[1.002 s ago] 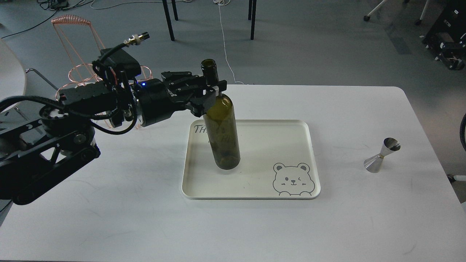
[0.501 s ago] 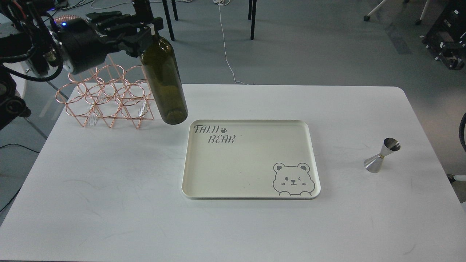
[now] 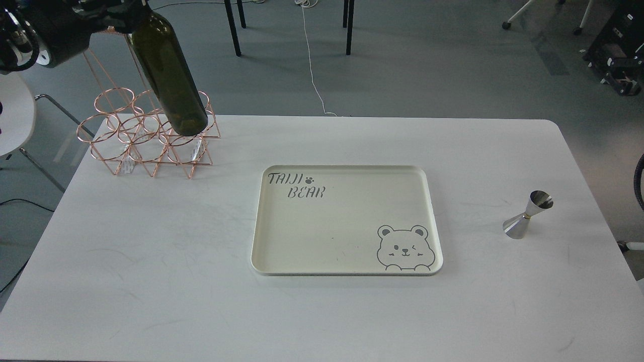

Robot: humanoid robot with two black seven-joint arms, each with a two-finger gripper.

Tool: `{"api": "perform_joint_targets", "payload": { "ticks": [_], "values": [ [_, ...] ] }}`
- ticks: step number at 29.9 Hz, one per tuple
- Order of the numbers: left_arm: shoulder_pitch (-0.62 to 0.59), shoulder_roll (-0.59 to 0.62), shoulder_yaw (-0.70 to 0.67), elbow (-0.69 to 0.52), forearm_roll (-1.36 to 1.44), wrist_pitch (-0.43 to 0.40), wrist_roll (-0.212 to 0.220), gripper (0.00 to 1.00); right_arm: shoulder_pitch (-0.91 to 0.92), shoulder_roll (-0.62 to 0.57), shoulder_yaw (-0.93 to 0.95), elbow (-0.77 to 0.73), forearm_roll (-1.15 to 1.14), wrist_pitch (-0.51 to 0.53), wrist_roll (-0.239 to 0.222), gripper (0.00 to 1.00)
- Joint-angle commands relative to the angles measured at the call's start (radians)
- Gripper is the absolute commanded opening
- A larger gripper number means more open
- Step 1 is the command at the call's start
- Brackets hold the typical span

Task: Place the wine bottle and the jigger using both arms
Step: 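Lift the bottle and carry it over the copper wine rack, then lower the bottle into the rack slot and open the left gripper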

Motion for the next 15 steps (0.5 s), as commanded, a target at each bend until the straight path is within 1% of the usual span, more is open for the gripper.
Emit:
{"api": "perform_joint_targets", "payload": {
  "ticks": [1, 4, 9, 15],
  "values": [
    [-0.002, -0.015, 0.002, 0.028, 0.001, 0.003, -0.006, 0.10, -0.002, 0.003, 0.000, 0.000, 0.000, 0.000, 0.000, 0.97],
    [-0.002, -0.018, 0.026, 0.036, 0.001, 0.011, -0.006, 0.10, -0.002, 0.005, 0.000, 0.000, 0.000, 0.000, 0.000, 0.97],
    [-0.002, -0.017, 0.074, 0.044, 0.000, 0.063, -0.006, 0.10, -0.002, 0.005, 0.000, 0.000, 0.000, 0.000, 0.000, 0.97],
    [-0.003, -0.021, 0.080, 0.078, -0.003, 0.066, -0.006, 0.10, -0.002, 0.005, 0.000, 0.000, 0.000, 0.000, 0.000, 0.97]
  ]
}}
